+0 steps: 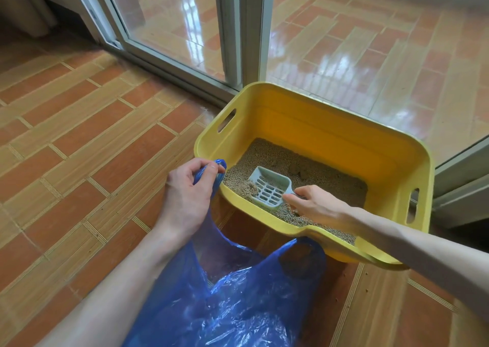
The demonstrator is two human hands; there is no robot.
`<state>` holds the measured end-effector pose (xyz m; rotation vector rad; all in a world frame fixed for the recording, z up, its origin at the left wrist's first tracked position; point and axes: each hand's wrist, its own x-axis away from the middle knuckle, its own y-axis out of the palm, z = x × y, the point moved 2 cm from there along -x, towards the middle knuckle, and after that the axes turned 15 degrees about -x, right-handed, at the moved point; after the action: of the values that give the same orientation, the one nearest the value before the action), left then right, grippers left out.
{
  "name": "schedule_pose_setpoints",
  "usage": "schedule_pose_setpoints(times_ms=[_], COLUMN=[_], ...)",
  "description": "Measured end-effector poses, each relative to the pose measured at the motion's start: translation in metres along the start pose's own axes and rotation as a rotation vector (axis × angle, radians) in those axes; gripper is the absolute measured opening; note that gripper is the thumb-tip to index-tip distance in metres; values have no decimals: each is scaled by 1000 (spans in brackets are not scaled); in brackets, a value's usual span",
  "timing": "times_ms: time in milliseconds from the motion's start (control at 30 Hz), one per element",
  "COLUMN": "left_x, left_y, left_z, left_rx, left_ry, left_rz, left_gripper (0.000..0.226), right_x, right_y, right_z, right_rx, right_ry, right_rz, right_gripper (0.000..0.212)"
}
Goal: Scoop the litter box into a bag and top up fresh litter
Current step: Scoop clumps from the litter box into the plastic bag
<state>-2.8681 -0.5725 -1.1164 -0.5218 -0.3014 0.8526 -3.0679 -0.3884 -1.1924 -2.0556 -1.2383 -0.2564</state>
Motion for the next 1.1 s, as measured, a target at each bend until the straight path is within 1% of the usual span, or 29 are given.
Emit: schedule_pose_setpoints(times_ms=[100,167,267,300,467,600,767,867,1033,1100], left_x=[1,0,0,0,1,-1,0,-1,-1,0], left_y=[-2,-2,-2,-2,-5,-6,-7,-6,-7,-7], left_z=[2,3,3,3,3,3,2,3,4,5], left_rx=[27,24,5,-1,-15,-13,-13,13,1,11], left_ry=[14,21,26,27,22,15,22,21,18,15], left_rz=[4,8,24,31,48,38,28,19,7,0], left_gripper=[28,29,27,27,25,25,24,28,25,31], right_x=[4,9,15,16,14,15,17,19,27,30], right_y=[-5,-11,-18,-19,-19,-20,-20,-21,-25,-26], right_z=[0,-2,-6,-6,-8,-11,-9,-10,-11,-12], right_rx=[-191,-236,-59,-37,-94,-65,-102,-80,-23,13], right_ry=[6,-6,-59,-63,-92,-107,-84,-85,-88,-84], right_rz=[42,87,143,154,196,232,227,232,241,250], right_gripper=[52,52,46,45,47,47,48,48,47,49])
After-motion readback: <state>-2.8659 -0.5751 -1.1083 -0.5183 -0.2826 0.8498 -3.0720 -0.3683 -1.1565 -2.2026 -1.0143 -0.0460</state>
